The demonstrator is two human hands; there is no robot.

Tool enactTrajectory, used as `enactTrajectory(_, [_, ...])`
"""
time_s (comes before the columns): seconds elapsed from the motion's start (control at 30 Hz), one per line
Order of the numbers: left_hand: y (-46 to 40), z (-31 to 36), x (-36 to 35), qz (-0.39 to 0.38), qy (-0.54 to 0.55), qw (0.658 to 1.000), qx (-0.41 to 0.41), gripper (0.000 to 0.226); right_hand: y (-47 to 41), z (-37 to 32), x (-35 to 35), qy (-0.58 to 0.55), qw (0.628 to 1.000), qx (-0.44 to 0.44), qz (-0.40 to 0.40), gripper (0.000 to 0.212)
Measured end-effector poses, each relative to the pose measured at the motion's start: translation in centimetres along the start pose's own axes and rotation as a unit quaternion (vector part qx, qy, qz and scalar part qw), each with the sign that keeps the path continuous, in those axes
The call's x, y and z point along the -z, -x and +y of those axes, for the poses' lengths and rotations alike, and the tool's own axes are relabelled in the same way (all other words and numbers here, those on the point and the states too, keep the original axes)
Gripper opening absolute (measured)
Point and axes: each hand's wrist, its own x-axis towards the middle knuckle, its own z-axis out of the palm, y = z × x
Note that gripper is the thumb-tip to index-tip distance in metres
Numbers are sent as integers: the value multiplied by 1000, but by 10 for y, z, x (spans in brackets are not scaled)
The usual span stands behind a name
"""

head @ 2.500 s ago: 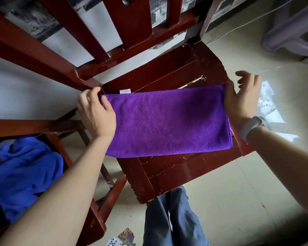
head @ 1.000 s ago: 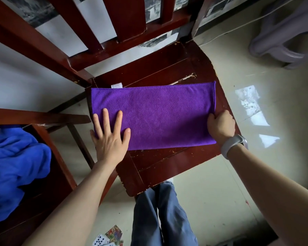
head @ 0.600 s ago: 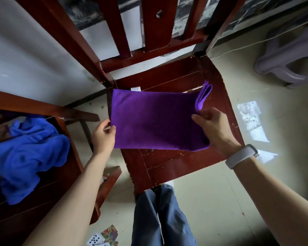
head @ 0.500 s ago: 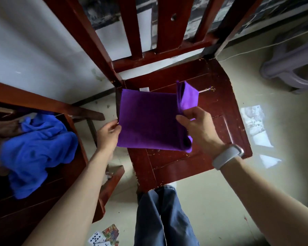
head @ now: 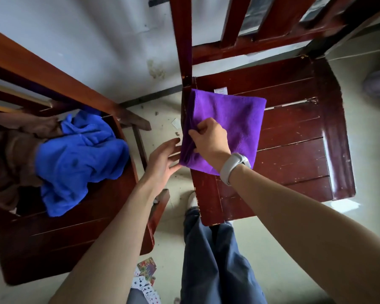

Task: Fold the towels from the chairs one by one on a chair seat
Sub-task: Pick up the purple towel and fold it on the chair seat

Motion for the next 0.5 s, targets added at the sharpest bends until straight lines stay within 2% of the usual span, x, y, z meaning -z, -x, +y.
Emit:
enactTrajectory(0.1, [4, -4, -2, 17, -7, 999, -41, 12, -3, -1, -2, -5, 1000, 6, -5, 22])
enactTrajectory(0.2, [12, -12, -8, 65, -89, 988, -105, 12, -1, 1, 3, -8, 999, 30, -28, 25])
enactTrajectory(0.27, [17, -18, -13, 106, -177, 965, -162, 7, 1, 3, 15, 47, 994, 98, 16, 27])
enactTrajectory(0.3, [18, -22, -15, 127, -225, 946, -194, 14, -1, 4, 22, 96, 983, 146, 53, 28])
enactTrajectory(0.37, [18, -28, -18, 157, -299, 911, -235, 24, -8, 5, 38, 219, 939, 244, 102, 34])
enactTrajectory(0.4, [17, -30, -18, 167, -330, 896, -245, 25, -13, 6, 45, 288, 909, 286, 102, 38])
enactTrajectory(0.5, [14, -35, -17, 191, -383, 865, -262, 20, -29, 18, 57, 480, 807, 340, 42, 47])
